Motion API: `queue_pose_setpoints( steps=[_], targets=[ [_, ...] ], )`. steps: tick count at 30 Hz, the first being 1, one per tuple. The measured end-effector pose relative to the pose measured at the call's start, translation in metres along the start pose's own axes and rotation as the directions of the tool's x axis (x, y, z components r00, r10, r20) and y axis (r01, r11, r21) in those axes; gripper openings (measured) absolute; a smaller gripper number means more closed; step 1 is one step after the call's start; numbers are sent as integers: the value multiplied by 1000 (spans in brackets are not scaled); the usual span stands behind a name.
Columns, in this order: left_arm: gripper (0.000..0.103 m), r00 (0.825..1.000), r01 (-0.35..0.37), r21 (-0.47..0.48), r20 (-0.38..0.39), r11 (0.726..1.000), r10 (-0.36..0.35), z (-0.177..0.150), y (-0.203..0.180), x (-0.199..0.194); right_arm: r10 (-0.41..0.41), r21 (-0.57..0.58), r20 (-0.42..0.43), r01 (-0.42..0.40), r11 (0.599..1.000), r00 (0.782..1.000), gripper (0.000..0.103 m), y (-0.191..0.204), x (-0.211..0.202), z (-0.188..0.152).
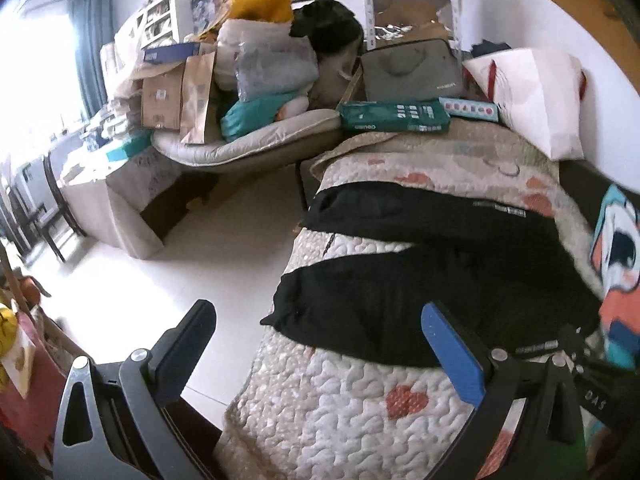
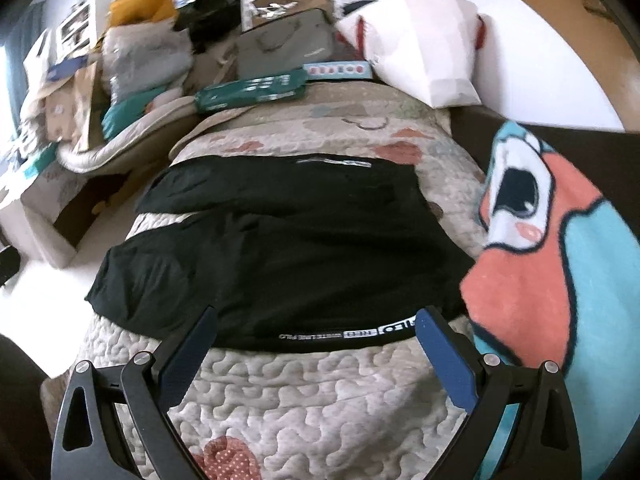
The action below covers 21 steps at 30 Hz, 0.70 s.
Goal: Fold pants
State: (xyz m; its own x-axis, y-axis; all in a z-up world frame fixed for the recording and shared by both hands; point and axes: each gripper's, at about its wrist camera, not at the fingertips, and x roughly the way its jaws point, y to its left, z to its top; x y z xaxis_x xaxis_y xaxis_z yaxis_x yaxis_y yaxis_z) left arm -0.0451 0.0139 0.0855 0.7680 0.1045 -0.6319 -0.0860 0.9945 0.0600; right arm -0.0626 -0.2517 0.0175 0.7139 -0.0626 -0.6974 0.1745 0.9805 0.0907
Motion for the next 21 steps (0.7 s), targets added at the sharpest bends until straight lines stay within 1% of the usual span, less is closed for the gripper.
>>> queue_pose_setpoints(
  steps=[2,4,6,8,10,12,15,16,17,18,19,20,21],
  targets=[
    [103,1000,23,-35,-11,999,-24,12,9,10,18,49,-26,-17,999,1000,101,-6,5,4],
    [103,999,32,-57,-21,998,-33,23,16,23,40,108,-39,-36,994,998,101,-14,5,12],
    [103,999,40,-76,-27,996,-42,36,19,40,83,156,-49,-75,985,995,101,-21,6,34],
    [103,997,54,-101,-42,993,-58,50,19,65,88,167,-40,-80,983,995,101,-22,7,57],
    [103,995,84,-131,-47,988,-91,66,16,100,45,157,-2,-44,987,999,102,-20,12,88],
    [103,994,87,-144,-56,986,-96,80,9,136,-11,136,42,5,991,999,102,-16,26,121],
    [103,991,95,-142,-83,985,-107,93,6,188,-85,84,84,78,993,993,102,-11,64,168],
    [103,988,113,-143,-88,983,-127,95,9,199,-100,70,86,94,993,991,102,-10,76,179],
    [103,979,130,-151,-139,980,-152,98,13,211,-111,63,85,105,992,990,102,-11,90,189],
    [102,961,169,-178,-189,969,-202,101,20,219,-115,80,90,108,991,989,102,-13,105,200],
    [102,949,245,-216,-146,945,-279,103,28,223,-119,132,92,106,986,989,102,-16,117,208],
    [102,957,252,-209,-92,945,-276,104,32,226,-119,169,85,104,980,989,102,-18,125,211],
    [102,973,205,-166,-75,965,-219,107,30,234,-102,230,60,85,969,993,102,-18,139,218]
  ],
)
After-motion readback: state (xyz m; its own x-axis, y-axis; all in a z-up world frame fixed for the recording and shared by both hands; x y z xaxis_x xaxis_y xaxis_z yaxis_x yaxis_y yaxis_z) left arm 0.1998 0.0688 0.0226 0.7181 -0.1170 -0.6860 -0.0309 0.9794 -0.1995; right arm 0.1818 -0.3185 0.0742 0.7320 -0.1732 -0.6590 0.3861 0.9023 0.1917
